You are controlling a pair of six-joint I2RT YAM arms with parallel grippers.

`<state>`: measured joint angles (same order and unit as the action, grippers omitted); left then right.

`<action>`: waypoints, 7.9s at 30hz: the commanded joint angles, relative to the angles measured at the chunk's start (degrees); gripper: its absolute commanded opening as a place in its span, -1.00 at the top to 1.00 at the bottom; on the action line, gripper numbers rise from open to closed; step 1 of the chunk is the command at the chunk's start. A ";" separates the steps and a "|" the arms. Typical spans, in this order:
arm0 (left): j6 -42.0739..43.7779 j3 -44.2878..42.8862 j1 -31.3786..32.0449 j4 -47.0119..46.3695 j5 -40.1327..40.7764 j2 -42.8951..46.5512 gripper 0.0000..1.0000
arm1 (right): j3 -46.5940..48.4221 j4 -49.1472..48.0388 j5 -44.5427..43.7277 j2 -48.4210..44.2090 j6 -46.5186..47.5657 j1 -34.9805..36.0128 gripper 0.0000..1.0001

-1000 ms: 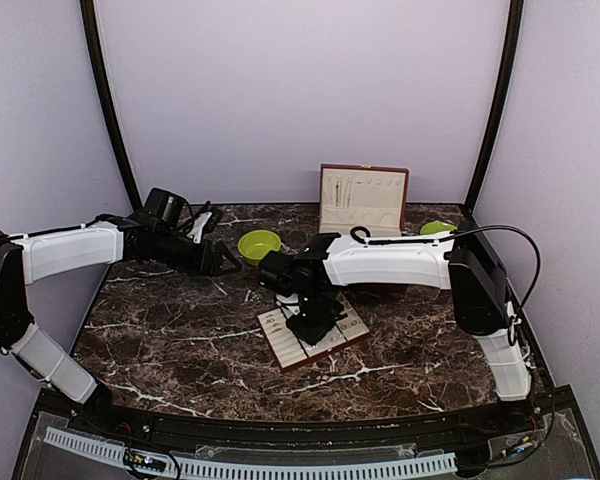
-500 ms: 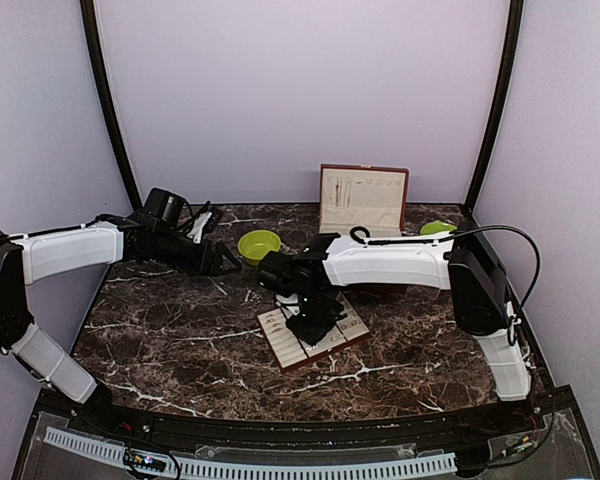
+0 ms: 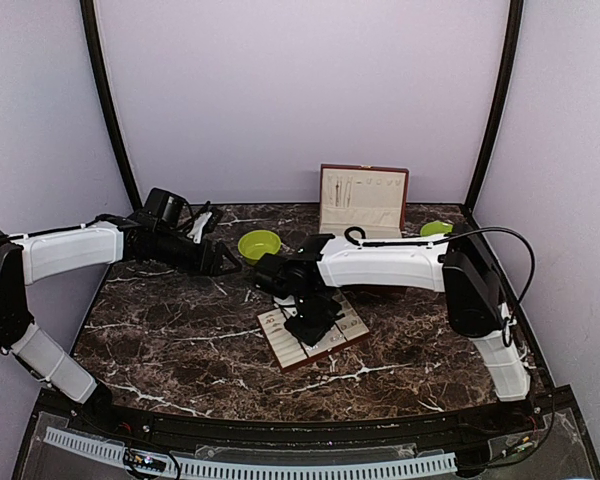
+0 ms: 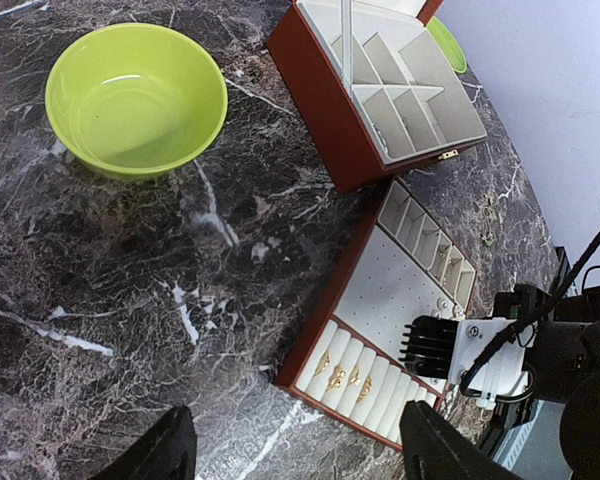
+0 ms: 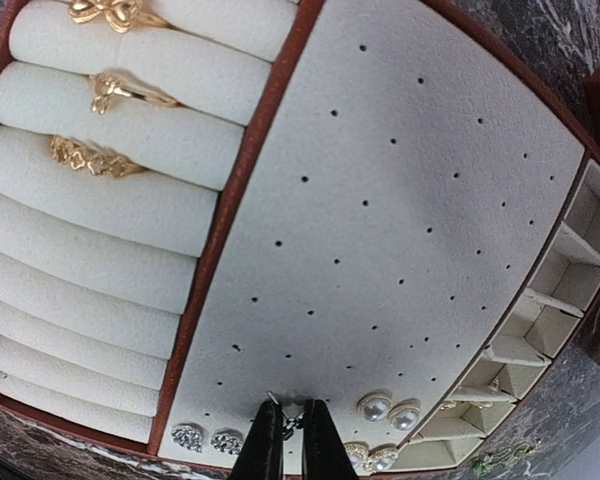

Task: Organize the mixed jewelry
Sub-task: Place the earring in the earring holder, then adjust the earring on the earring holder.

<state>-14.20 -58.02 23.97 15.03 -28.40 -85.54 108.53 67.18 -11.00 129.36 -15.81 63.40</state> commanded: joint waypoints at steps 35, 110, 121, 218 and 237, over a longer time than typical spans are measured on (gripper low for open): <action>0.13 0.68 0.20 -0.20 0.24 0.86 -0.45 | 1.14 -3.93 2.44 -6.59 -2.47 -1.93 0.18; 0.02 0.63 0.20 -0.26 -0.42 1.29 -0.45 | -11.95 -14.47 9.15 -9.16 -15.96 -2.61 0.49; -0.04 0.64 0.20 -0.29 -0.58 1.42 -0.45 | -10.45 -13.83 8.36 -9.35 -15.95 -2.59 0.51; -0.22 0.77 0.19 -0.35 -0.87 2.03 -0.45 | -16.69 -22.01 12.54 -12.81 -17.79 -1.75 0.28; -0.22 0.83 0.20 -0.36 -1.07 1.99 -0.45 | -16.53 -22.14 12.11 -11.94 -18.02 -1.48 0.35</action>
<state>-14.20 -58.02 23.97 15.00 -28.56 -85.49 91.48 45.17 1.30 117.14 -33.71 61.41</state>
